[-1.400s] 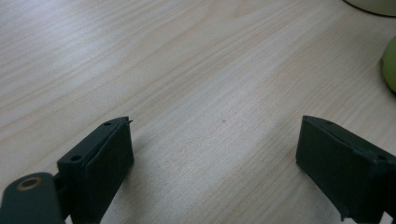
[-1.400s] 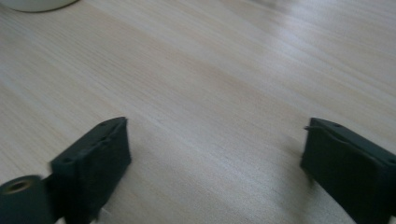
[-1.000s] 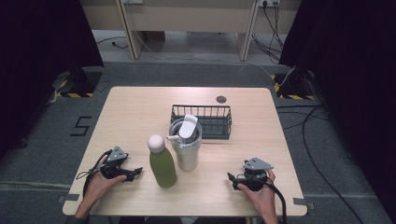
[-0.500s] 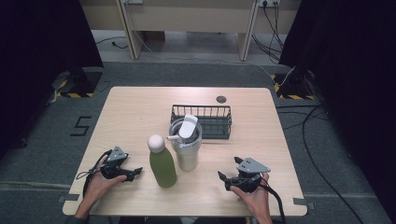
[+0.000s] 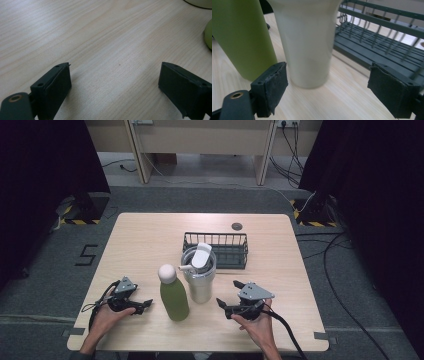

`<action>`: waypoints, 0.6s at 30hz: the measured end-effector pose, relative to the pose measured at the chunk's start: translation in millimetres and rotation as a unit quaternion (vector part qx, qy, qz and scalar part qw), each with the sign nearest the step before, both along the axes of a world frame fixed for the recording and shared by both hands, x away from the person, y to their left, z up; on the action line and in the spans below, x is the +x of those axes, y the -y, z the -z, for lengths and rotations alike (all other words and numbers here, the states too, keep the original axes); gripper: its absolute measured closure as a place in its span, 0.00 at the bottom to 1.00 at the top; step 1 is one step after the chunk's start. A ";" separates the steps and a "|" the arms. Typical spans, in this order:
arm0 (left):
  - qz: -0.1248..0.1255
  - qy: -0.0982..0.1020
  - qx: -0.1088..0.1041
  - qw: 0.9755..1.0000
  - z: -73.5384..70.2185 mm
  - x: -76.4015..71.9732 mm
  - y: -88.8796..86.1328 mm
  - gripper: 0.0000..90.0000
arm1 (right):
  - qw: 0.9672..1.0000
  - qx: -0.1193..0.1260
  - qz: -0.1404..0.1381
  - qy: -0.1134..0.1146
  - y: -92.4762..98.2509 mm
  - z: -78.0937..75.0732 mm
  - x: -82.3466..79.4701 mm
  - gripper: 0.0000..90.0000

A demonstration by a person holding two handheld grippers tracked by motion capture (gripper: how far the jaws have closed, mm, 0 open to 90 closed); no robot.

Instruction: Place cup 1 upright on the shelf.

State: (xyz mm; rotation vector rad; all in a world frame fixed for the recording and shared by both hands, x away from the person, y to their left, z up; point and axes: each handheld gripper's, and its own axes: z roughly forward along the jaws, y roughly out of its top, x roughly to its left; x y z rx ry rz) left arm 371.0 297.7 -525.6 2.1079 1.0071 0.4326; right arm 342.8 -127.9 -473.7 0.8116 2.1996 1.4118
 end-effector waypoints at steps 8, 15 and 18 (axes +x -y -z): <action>0.001 0.000 0.000 1.000 0.0 0.1 -0.1 0.11 | 1.000 0.014 -0.019 0.006 -19.3 3.1 10.0 0.17; 0.001 0.000 0.000 1.000 -0.1 0.1 -0.1 0.11 | 0.999 0.016 -0.028 0.005 -28.1 8.0 16.4 0.17; 0.001 0.000 0.000 1.000 -0.1 0.0 -0.1 0.11 | 0.999 0.018 -0.031 0.004 -31.5 10.3 19.3 0.17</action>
